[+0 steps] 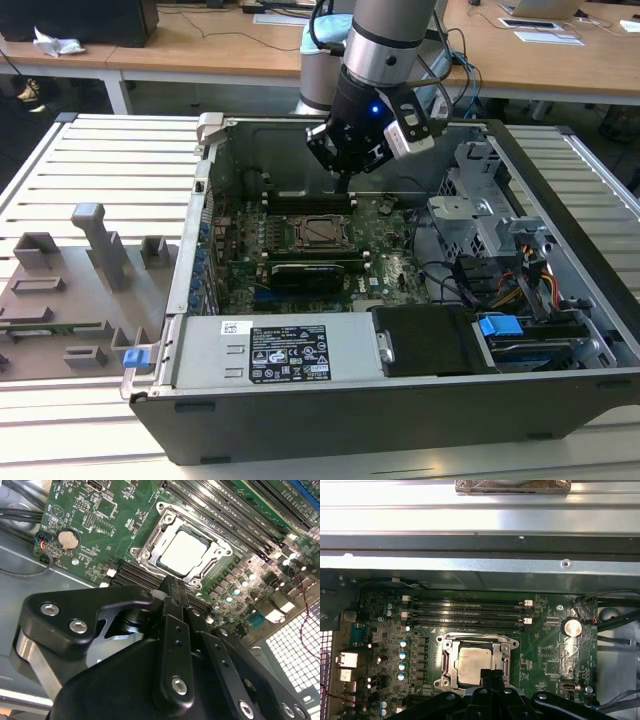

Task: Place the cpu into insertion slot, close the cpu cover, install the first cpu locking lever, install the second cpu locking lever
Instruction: 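Install the first cpu locking lever, then install the second cpu locking lever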

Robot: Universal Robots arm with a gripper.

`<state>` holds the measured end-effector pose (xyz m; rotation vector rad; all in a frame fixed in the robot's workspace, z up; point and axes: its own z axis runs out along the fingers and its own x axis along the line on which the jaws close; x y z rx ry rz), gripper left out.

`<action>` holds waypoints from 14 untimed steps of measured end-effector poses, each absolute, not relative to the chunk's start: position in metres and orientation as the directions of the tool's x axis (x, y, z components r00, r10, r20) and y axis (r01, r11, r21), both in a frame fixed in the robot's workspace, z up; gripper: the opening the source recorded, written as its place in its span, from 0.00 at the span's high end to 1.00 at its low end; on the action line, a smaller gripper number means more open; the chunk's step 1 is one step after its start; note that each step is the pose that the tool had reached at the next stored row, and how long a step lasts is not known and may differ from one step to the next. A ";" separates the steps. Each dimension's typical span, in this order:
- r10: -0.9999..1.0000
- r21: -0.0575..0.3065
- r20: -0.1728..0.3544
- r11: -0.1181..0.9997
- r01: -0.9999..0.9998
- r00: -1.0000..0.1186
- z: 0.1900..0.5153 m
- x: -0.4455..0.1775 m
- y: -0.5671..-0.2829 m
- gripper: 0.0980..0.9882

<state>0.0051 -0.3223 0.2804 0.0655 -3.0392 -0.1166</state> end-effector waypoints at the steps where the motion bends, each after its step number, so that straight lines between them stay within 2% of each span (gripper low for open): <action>1: -0.047 0.079 0.098 0.996 -0.039 -0.994 0.280 0.005 -0.322 0.99; 14: -0.047 0.079 0.098 0.996 -0.039 -0.994 0.280 0.005 -0.331 0.99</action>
